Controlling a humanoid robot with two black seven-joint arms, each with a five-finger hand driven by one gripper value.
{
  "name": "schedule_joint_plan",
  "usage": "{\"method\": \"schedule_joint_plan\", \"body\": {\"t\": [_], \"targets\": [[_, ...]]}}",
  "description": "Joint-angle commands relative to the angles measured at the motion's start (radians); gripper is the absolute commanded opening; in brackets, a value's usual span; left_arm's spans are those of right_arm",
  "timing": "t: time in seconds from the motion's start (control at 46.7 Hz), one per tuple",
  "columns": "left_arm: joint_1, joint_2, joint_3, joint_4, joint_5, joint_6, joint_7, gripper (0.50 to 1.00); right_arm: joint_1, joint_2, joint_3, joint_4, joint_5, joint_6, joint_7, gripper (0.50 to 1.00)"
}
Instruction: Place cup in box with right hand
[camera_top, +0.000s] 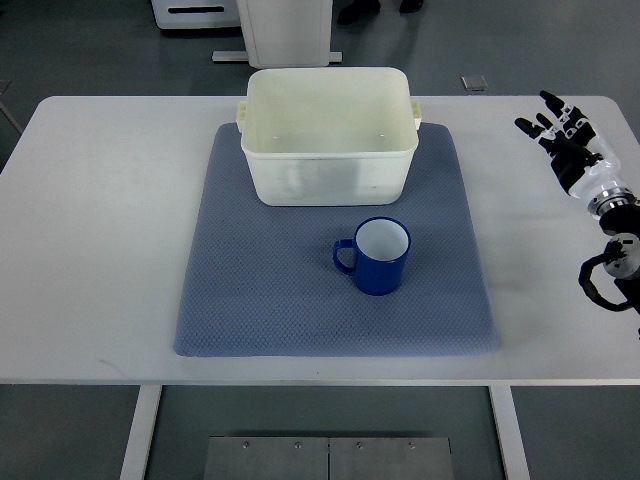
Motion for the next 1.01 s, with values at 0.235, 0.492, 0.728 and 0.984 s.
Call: {"method": "schedule_joint_plan", "body": {"t": [0.235,0.492,0.728,0.984], "targets": [[-0.001,0.000,0.000,0.000,0.000,0.000,0.000,1.000,0.005,0.047,-0.005,0.001,-0.002,0.000,0.000,1.000],[-0.001,0.000,0.000,0.000,0.000,0.000,0.000,1.000,0.005,0.079,0.000,0.004,-0.002,0.003,0.001,1.000],[0.000,0.000,0.000,0.000,0.000,0.000,0.000,1.000,0.006,0.086,-0.002,0.023,-0.006,0.073,0.018,1.000],[0.000,0.000,0.000,0.000,0.000,0.000,0.000,1.000,0.072,0.078,-0.003,0.096,-0.061,0.083,0.017,1.000]]}}
